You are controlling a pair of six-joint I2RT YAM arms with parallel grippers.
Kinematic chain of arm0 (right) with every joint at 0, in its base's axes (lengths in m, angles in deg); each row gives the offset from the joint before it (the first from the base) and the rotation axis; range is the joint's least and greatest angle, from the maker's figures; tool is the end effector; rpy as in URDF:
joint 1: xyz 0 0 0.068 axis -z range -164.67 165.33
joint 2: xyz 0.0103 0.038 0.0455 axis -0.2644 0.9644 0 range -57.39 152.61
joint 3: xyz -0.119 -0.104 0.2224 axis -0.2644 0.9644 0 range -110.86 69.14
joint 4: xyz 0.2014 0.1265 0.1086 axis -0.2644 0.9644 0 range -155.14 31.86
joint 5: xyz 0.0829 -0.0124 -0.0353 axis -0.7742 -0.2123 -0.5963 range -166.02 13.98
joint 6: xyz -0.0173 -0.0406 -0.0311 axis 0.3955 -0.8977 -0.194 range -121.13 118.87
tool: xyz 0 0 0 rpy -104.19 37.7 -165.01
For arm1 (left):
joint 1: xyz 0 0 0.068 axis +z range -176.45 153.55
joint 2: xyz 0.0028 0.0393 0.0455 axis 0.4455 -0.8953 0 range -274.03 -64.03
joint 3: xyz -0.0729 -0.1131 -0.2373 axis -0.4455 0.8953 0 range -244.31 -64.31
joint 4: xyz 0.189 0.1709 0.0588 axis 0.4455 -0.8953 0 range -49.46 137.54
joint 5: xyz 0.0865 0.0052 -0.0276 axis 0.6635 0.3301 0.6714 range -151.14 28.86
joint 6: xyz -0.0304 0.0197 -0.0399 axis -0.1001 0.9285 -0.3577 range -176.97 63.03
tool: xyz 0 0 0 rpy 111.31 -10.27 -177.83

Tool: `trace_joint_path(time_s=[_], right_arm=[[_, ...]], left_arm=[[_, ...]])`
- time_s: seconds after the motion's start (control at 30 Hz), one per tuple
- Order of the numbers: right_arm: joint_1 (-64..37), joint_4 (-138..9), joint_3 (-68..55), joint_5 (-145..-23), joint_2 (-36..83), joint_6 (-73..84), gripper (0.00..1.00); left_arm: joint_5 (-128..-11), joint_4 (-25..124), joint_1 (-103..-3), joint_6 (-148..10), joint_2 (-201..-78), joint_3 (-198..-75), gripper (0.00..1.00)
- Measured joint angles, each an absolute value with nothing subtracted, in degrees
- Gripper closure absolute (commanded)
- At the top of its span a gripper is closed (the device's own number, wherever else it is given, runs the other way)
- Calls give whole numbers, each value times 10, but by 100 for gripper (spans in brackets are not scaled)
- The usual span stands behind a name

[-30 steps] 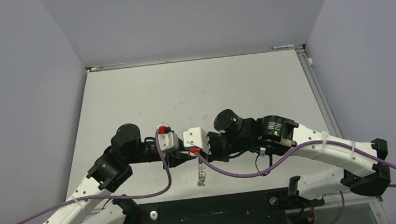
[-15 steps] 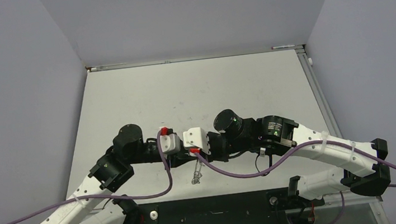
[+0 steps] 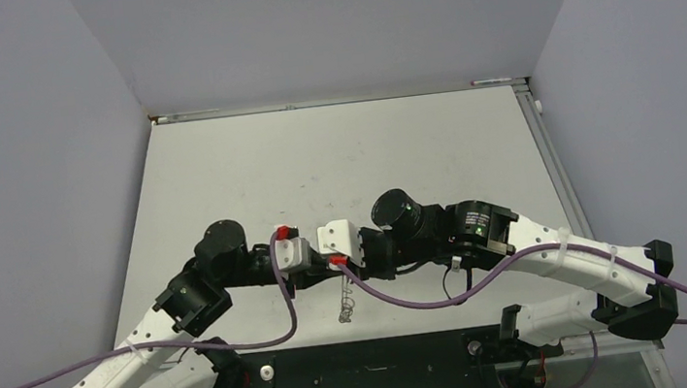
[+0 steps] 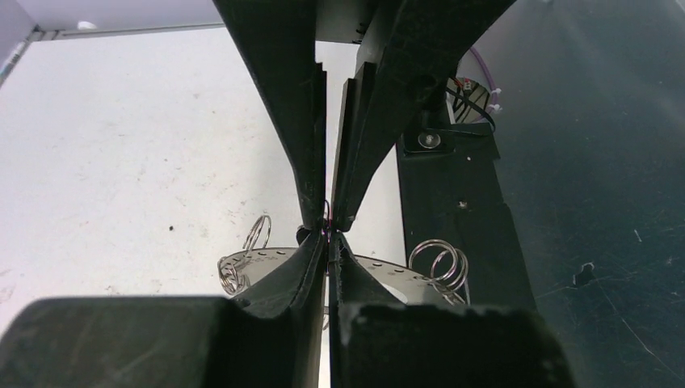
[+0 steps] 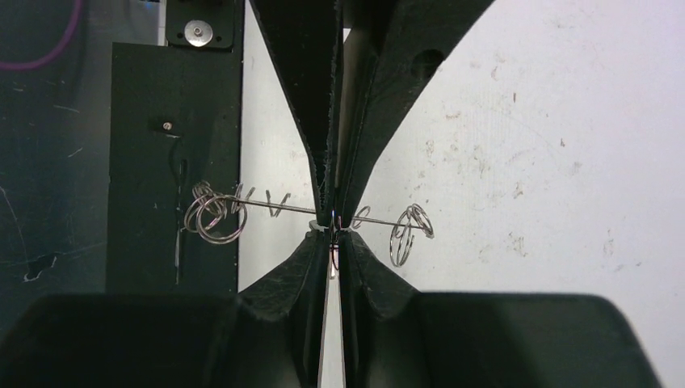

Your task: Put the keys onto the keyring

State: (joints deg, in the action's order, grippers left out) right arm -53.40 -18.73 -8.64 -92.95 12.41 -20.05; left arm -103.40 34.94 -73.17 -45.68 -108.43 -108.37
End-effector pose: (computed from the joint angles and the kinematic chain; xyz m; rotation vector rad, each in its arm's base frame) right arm 0.0803 0.2347 0.3874 -1.7303 1.5612 0.7867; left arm 0.1024 -0.1435 0.3344 1.3496 1.2985 -1.0924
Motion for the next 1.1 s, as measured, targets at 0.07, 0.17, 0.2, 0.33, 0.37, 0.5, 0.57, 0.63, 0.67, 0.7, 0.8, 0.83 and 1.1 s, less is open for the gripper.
trace_joint_path(time_s=[0.07,0.17,0.2,0.33,0.37,0.5,0.57,0.63,0.67,0.7,0.8,0.83,1.1], right_arm=[[-534,-201,-80,-928,120,-199,62],[-534,-238,-56,-917,97,-195,46],[-534,-253,-44,-911,83,-195,45],[-531,-297,-9,-904,13,-191,48],[-529,-310,-4,-906,-5,-188,49],[-525,-369,8,-929,-49,-179,54],[-524,-392,11,-942,-54,-175,55],[-522,-411,15,-952,-49,-172,58],[-522,-418,16,-958,-46,-170,60],[-522,-424,17,-962,-41,-170,61],[-522,-432,18,-976,-15,-169,62],[-522,-433,18,-981,-8,-169,64],[-522,-435,18,-1000,19,-170,72]], left_arm=[[-1033,373,-727,-465,-1068,-1066,100],[-1035,423,-708,-494,-1029,-1027,100],[-1037,446,-697,-509,-1016,-1013,100],[-1062,554,-649,-584,-980,-971,100],[-1067,575,-643,-598,-977,-965,100],[-1089,667,-630,-659,-970,-946,100],[-1099,708,-626,-684,-966,-936,100],[-1107,739,-623,-704,-960,-926,100],[-1110,752,-622,-714,-958,-923,100],[-1113,761,-622,-721,-956,-921,100],[-1119,783,-621,-737,-950,-918,100],[-1121,788,-621,-741,-947,-918,100],[-1128,810,-620,-759,-939,-916,100]])
